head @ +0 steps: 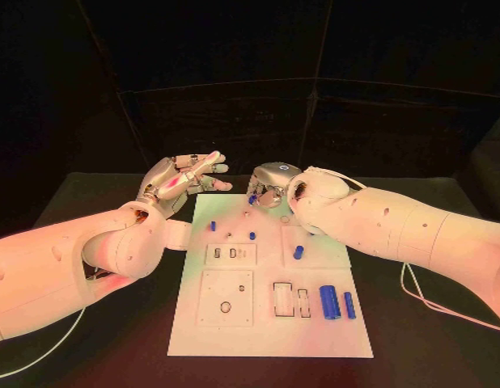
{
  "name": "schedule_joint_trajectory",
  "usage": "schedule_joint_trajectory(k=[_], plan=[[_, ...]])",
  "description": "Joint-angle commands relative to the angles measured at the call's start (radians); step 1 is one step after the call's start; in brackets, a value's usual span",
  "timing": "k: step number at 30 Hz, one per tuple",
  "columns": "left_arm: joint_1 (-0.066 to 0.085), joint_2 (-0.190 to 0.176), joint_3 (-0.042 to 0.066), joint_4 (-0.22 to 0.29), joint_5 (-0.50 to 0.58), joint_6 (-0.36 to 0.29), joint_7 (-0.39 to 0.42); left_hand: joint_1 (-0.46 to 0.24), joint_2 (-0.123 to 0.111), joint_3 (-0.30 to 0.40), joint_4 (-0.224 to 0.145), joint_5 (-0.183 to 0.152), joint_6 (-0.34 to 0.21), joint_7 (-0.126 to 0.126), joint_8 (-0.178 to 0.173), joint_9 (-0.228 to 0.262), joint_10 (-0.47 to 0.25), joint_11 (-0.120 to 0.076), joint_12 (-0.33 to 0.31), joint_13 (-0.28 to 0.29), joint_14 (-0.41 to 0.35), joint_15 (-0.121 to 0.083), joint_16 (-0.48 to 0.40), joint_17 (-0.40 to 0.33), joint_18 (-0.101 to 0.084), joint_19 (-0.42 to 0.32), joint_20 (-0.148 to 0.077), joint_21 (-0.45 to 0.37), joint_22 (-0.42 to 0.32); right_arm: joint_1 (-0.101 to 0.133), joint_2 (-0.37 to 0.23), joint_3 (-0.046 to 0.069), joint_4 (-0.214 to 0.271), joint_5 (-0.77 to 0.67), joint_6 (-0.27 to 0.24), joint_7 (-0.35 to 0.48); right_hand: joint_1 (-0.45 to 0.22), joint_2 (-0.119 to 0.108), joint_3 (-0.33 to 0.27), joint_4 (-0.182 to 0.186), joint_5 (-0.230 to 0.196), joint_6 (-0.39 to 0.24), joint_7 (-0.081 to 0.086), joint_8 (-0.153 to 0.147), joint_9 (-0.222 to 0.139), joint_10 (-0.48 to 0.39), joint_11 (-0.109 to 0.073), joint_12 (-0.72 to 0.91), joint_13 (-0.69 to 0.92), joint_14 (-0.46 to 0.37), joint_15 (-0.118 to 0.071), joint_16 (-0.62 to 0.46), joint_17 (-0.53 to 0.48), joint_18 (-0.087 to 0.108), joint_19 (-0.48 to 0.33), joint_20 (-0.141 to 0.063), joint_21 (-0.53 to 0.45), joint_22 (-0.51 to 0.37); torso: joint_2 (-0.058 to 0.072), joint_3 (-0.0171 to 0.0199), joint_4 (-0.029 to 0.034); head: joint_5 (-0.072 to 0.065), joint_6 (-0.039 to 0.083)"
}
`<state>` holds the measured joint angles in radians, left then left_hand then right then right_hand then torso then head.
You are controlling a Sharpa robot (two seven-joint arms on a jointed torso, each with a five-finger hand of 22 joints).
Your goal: Assemble the parts on the task board
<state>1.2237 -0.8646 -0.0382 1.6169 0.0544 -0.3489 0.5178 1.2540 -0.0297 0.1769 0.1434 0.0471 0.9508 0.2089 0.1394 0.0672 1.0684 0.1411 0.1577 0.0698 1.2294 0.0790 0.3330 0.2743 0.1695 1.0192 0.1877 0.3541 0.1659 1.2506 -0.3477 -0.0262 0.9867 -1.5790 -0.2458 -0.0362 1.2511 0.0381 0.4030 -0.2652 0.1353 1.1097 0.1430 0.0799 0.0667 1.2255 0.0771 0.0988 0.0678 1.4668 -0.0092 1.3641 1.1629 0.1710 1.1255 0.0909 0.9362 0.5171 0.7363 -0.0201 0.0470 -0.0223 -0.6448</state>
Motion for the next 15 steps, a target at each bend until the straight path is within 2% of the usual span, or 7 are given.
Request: schedule_joint_trajectory(k=[1, 7, 15], plan=[[0.002, 0.001, 0.0, -0.001, -0.002, 0.017, 0.003, 0.0, 0.006, -0.002, -0.006, 0.001, -0.001, 0.004, -0.004, -0.001, 0.002, 0.006, -0.004, -0.001, 0.006, 0.0, 0.0, 0.001, 0.012, 0.007, 0.001, 0.003, -0.001, 0.003, 0.003, 0.001, -0.001, -0.006, 0.023, -0.002, -0.003, -0.005, 0.006, -0.001, 0.002, -0.005, 0.004, -0.001, 0.002, -0.007, -0.001, -0.007, -0.001, 0.036, 0.0, 0.003, -0.001, 0.013, -0.006, -0.001, 0.005, 0.001, 0.0, -0.001, 0.0011, 0.002, -0.007], [0.002, 0.003, 0.0, -0.005, -0.002, 0.018, 0.003, 0.001, 0.008, -0.001, -0.008, 0.001, 0.0, 0.004, -0.005, -0.001, 0.003, 0.006, -0.006, -0.001, 0.005, 0.0, -0.001, 0.004, 0.012, 0.007, 0.001, 0.003, -0.002, 0.003, 0.008, 0.001, -0.006, -0.006, 0.027, -0.005, -0.007, -0.01, 0.011, 0.002, 0.001, -0.011, 0.005, -0.005, 0.001, -0.013, 0.0, -0.011, -0.002, 0.035, 0.001, 0.003, -0.002, 0.013, -0.009, 0.001, 0.007, 0.002, 0.001, -0.001, -0.0002, 0.006, -0.008], [0.003, 0.003, 0.0, -0.004, -0.002, 0.019, 0.002, 0.001, 0.008, -0.001, -0.008, 0.001, 0.0, 0.004, -0.005, -0.001, 0.003, 0.006, -0.006, -0.001, 0.005, 0.0, -0.001, 0.004, 0.012, 0.007, 0.001, 0.003, -0.002, 0.003, 0.018, 0.001, -0.019, -0.006, 0.038, -0.014, -0.018, -0.024, 0.028, 0.012, -0.003, -0.039, 0.012, -0.017, -0.001, -0.051, 0.011, -0.031, -0.005, 0.033, 0.01, 0.004, -0.004, 0.013, -0.016, 0.008, 0.013, 0.005, 0.002, -0.0016, -0.0016, 0.008, -0.009]])
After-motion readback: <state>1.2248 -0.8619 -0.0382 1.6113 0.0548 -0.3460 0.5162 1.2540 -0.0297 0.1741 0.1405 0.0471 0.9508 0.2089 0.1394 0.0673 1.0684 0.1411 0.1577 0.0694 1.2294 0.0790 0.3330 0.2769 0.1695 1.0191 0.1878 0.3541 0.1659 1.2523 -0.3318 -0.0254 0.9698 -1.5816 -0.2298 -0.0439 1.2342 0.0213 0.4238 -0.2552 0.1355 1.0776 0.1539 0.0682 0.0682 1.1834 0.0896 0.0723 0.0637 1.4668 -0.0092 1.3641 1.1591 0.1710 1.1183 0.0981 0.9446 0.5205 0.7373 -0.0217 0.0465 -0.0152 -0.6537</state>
